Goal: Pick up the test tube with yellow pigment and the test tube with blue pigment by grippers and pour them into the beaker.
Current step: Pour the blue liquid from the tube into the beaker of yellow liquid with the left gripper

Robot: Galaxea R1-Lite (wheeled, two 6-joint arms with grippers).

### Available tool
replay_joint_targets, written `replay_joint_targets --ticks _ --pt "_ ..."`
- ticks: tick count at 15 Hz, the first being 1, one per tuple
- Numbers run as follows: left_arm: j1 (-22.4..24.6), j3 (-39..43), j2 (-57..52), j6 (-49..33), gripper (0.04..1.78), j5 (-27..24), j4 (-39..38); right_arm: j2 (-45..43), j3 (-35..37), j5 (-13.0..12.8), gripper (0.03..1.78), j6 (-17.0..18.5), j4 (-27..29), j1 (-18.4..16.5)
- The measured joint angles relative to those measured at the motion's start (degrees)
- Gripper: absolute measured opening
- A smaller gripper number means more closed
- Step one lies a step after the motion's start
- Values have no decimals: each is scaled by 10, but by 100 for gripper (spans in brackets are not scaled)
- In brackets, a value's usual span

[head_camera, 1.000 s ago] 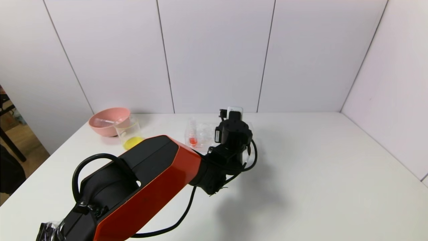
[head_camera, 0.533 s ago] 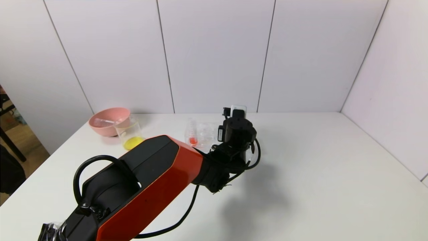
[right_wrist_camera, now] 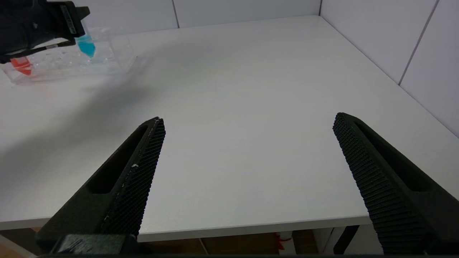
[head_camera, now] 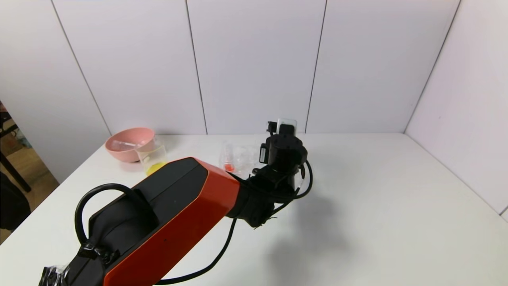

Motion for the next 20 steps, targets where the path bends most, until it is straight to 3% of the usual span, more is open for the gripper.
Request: replay_joint_targets --ticks 15,20 --pt "-21 15 -104 38 46 24 32 0 0 0 171 0 0 0" --pt "44 82 -203 38 46 13 53 0 0 0 171 0 0 0"
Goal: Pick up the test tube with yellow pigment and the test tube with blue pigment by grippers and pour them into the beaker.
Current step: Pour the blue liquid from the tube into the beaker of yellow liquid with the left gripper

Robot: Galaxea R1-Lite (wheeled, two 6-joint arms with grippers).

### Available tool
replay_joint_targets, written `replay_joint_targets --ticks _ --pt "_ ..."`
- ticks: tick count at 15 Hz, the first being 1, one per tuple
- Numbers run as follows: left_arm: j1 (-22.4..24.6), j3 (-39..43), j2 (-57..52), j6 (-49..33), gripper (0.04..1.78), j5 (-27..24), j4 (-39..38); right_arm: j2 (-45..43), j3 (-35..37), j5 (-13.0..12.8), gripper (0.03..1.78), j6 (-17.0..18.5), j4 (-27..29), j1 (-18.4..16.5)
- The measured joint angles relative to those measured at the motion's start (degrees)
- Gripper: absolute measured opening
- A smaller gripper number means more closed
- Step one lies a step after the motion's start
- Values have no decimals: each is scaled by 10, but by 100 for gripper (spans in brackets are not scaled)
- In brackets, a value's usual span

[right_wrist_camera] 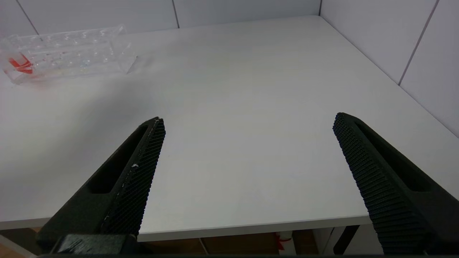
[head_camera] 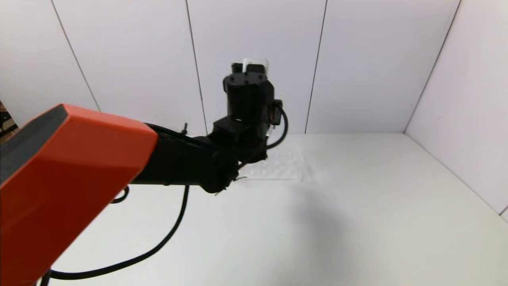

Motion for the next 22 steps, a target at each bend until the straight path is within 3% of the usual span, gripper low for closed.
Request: replay_joint_targets --ticks 4,10,22 --pt "83 89 -85 -9 46 -34 0 0 0 0 171 1 0 0" --pt "229 194 -191 -25 46 -131 39 0 0 0 171 0 0 0" --pt "370 268 -249 -46 46 -214 47 0 0 0 171 0 0 0"
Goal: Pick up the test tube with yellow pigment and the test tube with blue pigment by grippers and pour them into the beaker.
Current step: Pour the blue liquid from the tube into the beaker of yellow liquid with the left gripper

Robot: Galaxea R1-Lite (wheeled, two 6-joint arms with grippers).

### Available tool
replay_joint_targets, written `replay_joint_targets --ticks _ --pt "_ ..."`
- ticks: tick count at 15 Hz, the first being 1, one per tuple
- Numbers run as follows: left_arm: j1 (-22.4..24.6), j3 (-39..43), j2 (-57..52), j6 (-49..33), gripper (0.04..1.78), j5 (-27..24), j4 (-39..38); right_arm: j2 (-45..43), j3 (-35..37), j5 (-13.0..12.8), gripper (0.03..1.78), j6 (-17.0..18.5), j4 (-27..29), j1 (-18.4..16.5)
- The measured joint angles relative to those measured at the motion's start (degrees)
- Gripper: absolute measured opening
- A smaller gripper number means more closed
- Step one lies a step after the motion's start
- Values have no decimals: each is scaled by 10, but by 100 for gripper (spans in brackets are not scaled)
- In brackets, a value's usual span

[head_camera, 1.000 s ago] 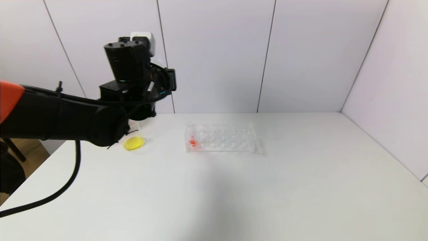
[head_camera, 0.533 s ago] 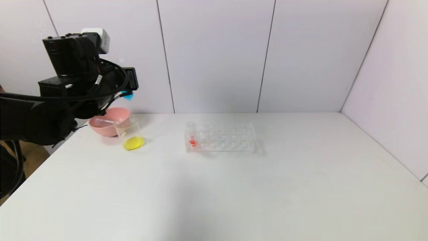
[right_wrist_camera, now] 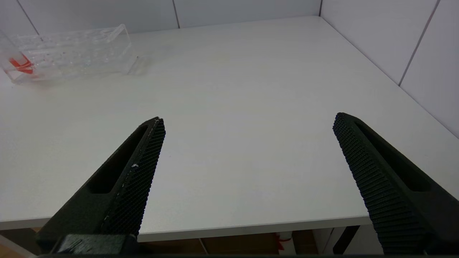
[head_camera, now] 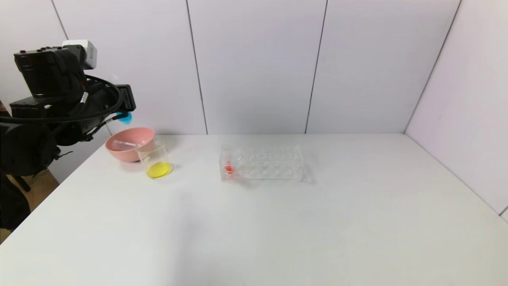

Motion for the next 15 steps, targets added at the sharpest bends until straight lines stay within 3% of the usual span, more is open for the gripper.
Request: replay_joint_targets --ticks 3,8,12,15 --pt "57 16 -9 -7 46 -40 4 0 0 0 171 0 0 0" --pt "185 37 3 -8 46 -178 -4 0 0 0 171 0 0 0" --pt "245 35 15 -3 46 -275 -8 0 0 0 171 0 0 0" --pt "259 16 22 -1 46 -320 0 0 0 0 171 0 0 0"
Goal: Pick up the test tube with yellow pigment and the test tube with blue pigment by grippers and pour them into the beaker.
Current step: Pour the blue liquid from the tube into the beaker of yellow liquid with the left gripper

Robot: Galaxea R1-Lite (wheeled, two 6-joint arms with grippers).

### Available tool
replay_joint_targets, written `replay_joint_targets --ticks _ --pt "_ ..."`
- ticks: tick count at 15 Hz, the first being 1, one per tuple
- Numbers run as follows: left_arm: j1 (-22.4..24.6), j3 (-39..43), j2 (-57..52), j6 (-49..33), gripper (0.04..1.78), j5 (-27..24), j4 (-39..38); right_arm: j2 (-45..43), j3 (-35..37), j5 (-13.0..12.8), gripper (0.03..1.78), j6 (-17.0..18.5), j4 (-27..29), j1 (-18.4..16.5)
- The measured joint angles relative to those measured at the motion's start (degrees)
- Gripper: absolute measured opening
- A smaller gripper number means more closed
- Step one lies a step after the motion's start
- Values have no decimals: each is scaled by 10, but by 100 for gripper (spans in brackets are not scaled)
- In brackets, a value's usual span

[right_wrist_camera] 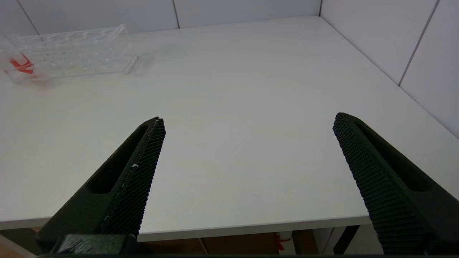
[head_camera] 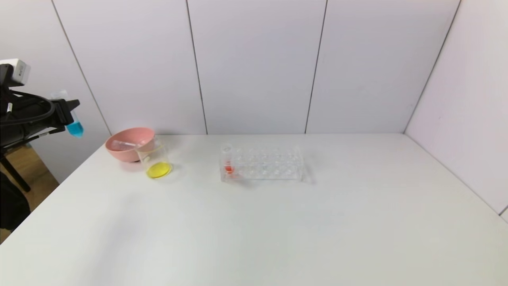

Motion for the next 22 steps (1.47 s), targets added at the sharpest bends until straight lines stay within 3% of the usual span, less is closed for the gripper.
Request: replay_joint_targets --ticks 5,11,16,22 --pt "21 -33 14 25 46 -68 49 0 0 0 171 0 0 0" --pt "37 -146 58 177 46 -198 181 0 0 0 171 0 0 0" --pt "37 -253 98 367 46 -266 381 0 0 0 171 0 0 0" --pt "39 -459 171 592 46 -309 648 0 0 0 171 0 0 0"
